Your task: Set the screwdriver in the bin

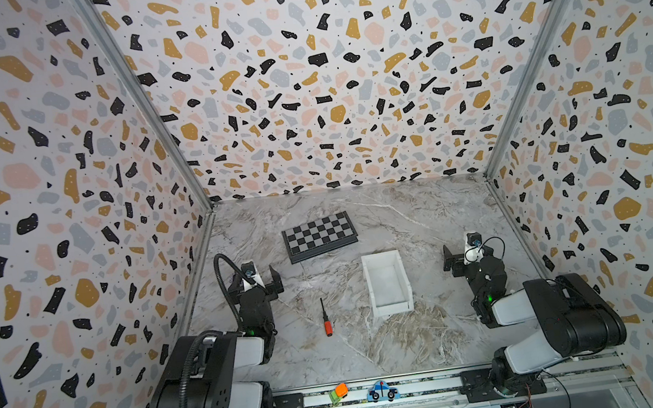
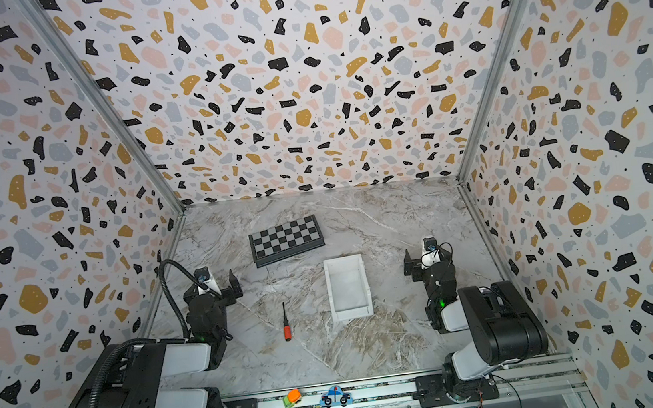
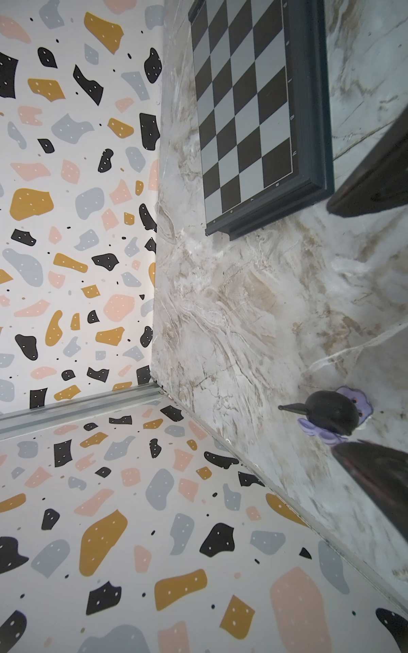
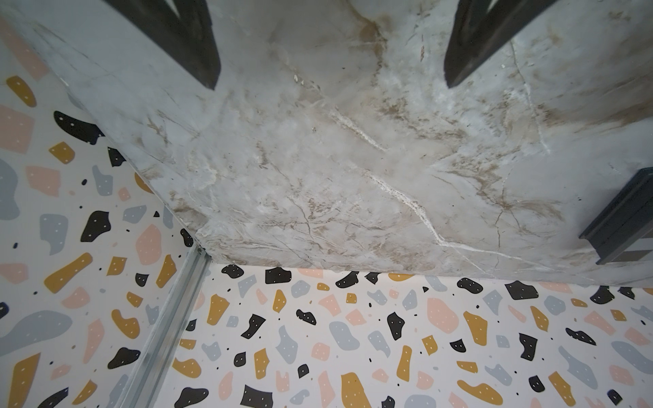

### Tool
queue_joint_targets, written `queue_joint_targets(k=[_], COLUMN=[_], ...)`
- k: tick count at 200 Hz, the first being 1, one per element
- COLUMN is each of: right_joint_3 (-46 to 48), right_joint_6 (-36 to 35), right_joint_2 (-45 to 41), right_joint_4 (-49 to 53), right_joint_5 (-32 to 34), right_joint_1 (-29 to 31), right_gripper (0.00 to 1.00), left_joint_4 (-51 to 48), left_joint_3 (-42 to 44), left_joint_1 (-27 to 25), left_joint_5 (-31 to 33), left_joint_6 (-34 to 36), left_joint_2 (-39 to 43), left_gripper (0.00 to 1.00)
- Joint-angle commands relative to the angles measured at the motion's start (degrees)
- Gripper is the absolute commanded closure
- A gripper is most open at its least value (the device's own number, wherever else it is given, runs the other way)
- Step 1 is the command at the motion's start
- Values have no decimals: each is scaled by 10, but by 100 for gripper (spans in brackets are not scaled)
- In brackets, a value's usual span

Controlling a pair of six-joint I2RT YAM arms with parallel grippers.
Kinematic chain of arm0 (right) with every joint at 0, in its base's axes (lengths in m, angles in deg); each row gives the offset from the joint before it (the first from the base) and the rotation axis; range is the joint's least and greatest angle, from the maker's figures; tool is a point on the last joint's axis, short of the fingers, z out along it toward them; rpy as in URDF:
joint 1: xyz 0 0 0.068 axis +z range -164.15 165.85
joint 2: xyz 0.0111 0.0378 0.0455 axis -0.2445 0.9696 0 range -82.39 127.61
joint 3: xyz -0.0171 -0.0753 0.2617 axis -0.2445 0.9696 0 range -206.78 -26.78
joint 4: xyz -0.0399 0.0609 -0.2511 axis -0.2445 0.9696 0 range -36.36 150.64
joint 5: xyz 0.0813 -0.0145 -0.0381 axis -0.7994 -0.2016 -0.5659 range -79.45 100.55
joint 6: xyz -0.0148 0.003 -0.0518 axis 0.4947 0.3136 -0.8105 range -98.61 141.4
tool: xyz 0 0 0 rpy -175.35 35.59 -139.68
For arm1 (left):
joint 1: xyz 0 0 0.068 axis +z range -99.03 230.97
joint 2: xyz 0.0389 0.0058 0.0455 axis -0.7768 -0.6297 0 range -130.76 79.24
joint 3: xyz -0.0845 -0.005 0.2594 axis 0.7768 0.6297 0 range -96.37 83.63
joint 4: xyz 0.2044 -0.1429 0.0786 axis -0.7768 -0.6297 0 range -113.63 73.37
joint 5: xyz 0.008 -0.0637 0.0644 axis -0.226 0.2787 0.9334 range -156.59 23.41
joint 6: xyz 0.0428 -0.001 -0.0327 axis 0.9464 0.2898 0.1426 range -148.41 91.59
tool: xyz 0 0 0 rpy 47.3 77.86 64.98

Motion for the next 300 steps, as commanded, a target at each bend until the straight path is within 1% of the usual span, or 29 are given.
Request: queue_joint_targets(k=[1, 88, 105, 112, 121, 126, 135, 142, 151, 168, 185, 196, 207, 219, 233, 243, 260, 270, 286, 300], right_joint_3=[-14, -13, -10, -11, -22, -32, -68, -104, -142, -191, -234, -260, -274, -277, -273, -270, -275, -279, -280, -274], right_joint_6=[-4, 0, 0, 3, 11, 15, 32, 56, 77, 83, 98, 97, 97, 99, 110, 113, 106, 104, 115, 120], right_joint_2=[0, 1, -3, -4, -21, -36, -65, -80, -94, -112, -126, -134, -141, -152, -169, -178, -189, -192, -195, -199], right_joint_4=[-12, -14, -15, -18, 16, 48, 147, 231, 307, 404, 491, 541, 573, 592, 603, 611, 639, 654, 672, 676], right_joint_5=[4, 3, 3, 12, 25, 30, 42, 43, 20, -27, -59, -104, -147, -190, -219, -222, -189, -175, -178, -186], right_joint_1=[2, 0, 0, 0, -2, -4, -7, -15, -25, -30, -33, -34, -35, -35, -30, -18, 21, 43, 55, 56], right_gripper=[1, 1, 1, 1, 1, 1, 1, 1, 1, 1, 1, 1, 1, 1, 1, 1, 1, 1, 1, 1], left_joint_4=[30, 26, 20, 12, -51, -122, -240, -298, -341, -383, -470, -533, -592, -629, -656, -684, -726, -741, -765, -799], left_joint_3=[-6, -10, -12, -18, -46, -69, -124, -153, -173, -190, -222, -235, -239, -233, -218, -214, -213, -214, -221, -241], left_joint_1=[-4, -1, -1, -1, -1, -1, -1, -1, -1, -2, -4, -9, -11, -13, -30, -52, -103, -128, -166, -201], left_joint_5=[12, 17, 39, 51, 57, 61, 72, 65, 25, -33, -44, -36, -33, -57, -80, -79, -63, -67, -85, -91], left_joint_6=[-3, -8, -16, -24, -27, -32, -59, -76, -100, -182, -263, -308, -360, -414, -450, -465, -478, -487, -490, -472], left_joint_2=[-1, -2, 4, 12, 37, 51, 71, 88, 118, 179, 222, 245, 262, 276, 290, 295, 296, 291, 262, 223], left_gripper=[0, 0, 0, 0, 0, 0, 0, 0, 0, 0, 0, 0, 0, 0, 0, 0, 0, 0, 0, 0])
